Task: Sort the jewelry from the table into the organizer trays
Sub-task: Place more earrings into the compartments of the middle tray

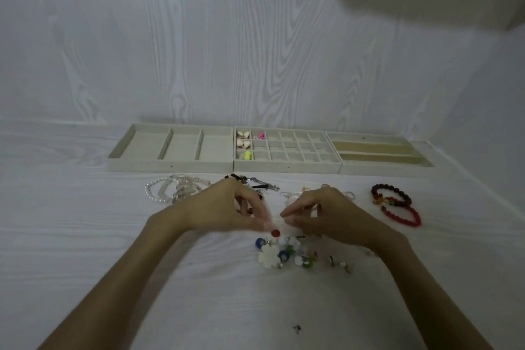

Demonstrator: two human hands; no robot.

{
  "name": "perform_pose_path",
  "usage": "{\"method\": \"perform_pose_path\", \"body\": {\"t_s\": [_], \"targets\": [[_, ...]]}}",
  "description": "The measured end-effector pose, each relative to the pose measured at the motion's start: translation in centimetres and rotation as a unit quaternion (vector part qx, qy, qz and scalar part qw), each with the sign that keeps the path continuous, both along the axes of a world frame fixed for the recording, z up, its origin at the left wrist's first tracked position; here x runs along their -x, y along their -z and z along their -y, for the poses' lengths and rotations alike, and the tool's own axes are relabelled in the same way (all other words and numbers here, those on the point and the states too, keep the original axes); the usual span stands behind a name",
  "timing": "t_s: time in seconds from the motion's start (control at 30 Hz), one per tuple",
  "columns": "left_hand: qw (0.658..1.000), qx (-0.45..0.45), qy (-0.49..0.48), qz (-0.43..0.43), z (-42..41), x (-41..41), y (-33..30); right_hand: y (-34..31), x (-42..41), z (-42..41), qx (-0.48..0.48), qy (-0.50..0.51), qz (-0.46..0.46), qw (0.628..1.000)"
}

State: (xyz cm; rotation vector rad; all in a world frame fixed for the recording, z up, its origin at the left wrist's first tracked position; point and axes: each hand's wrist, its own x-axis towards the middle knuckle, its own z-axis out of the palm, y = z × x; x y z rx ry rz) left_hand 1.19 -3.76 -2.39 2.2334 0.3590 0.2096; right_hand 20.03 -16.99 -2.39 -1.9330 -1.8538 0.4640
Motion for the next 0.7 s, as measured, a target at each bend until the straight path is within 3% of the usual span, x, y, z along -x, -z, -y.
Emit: {"method": "perform_pose_path", "body": {"t_s": [0.1,0.23,0.57,0.7], "targets": [[0.998,0.025,0.049,-0.036,0.7,0.0,-0.2,0.4,1.0,0.7,0.008,-0.015,0.018,1.0],[0.996,-0.023,0.054,-0.069,0.8,-0.2,0.6,1.0,1.6,0.2,0.031,-0.014,0.057,0.998],[0.99,-0.08,-0.065,-0.095,-1.6,1.0,0.8,0.6,1.1,-1.8,-0.012,0.072,0.033,0.997],[0.984,-0.116,-0.081,-0.106,-2.1,1.3,0.7,0.6,2.1,-1.9,-0.008,0.058,0.032,0.998]]}}
